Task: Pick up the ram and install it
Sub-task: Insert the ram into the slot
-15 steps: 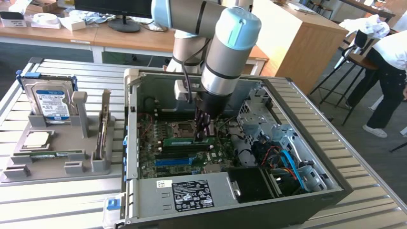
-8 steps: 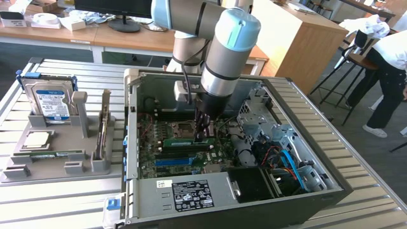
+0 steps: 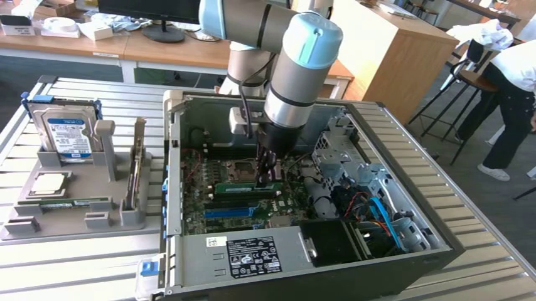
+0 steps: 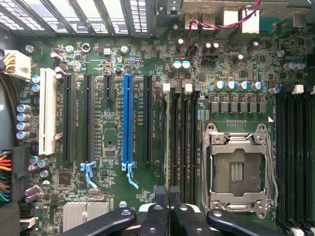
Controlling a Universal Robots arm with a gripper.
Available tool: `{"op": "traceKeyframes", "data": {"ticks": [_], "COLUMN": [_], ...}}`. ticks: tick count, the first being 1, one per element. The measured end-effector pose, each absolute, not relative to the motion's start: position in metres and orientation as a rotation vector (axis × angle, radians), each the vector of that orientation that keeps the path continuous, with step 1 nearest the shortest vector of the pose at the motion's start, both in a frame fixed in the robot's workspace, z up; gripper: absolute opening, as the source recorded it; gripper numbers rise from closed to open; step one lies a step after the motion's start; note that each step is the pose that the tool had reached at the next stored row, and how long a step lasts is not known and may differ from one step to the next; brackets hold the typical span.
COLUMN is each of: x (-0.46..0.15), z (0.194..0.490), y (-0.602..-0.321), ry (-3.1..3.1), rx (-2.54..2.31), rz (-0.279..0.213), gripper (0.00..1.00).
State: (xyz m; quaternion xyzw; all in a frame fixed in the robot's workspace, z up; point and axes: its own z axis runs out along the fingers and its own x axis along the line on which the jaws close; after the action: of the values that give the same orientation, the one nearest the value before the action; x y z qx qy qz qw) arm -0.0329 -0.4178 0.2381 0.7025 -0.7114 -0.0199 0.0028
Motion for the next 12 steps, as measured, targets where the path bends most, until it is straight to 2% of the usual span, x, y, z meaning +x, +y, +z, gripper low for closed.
{"op": "traceKeyframes", "data": {"ticks": [12], "x": [-0.0329], "z": [0.2343], "y": [-0.4178], "ry": [-2.231], "rx": [2.203], "rz": [-0.062], "gripper": [0.11]}}
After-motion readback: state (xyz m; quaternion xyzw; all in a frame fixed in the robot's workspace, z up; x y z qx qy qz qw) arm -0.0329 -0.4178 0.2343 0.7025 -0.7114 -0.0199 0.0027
